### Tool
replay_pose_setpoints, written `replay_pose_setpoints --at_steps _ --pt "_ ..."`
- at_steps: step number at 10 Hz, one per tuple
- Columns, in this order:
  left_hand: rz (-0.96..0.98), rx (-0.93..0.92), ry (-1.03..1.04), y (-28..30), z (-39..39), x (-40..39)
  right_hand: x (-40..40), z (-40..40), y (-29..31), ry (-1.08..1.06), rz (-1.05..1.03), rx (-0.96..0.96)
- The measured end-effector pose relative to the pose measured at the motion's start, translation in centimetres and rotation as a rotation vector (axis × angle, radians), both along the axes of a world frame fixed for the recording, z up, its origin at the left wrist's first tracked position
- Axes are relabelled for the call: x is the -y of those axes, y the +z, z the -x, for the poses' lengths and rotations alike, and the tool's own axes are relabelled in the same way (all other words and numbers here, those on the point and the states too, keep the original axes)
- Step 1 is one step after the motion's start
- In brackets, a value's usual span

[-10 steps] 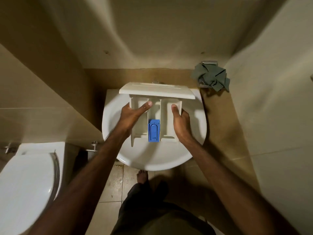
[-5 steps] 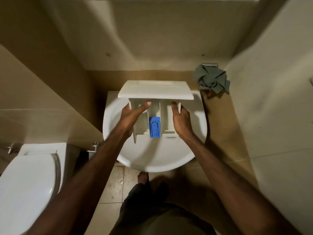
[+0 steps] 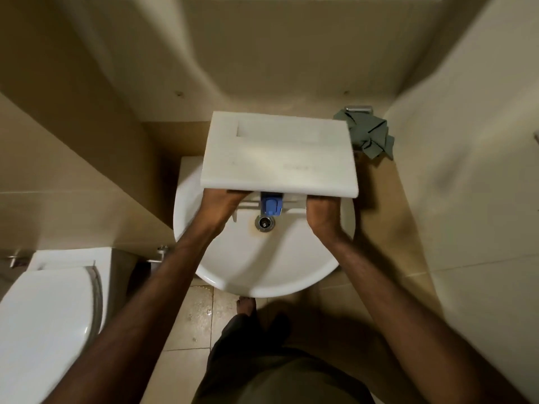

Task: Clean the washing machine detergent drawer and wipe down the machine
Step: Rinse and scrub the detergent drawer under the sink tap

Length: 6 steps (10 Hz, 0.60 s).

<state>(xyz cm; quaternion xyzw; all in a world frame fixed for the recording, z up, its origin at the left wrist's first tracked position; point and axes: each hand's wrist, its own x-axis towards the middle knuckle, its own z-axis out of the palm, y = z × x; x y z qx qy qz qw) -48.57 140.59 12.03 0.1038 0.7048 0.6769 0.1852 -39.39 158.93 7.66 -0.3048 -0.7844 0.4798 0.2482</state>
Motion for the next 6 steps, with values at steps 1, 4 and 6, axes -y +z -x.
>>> replay_pose_setpoints --at_steps 1,4,6 --pt "0.030 -0.061 -0.043 0.1 -0.2 0.4 -0.4 -0.2 -1.5 0.057 -0.105 -0.113" --pt "0.172 -0.177 -0.124 -2.1 0.3 1.3 -0.9 -0.9 -1.6 -0.025 -0.285 -0.161" --pt "0.082 -0.150 -0.063 0.1 -0.1 -0.1 -0.6 -1.3 0.5 -0.029 -0.158 -0.092"
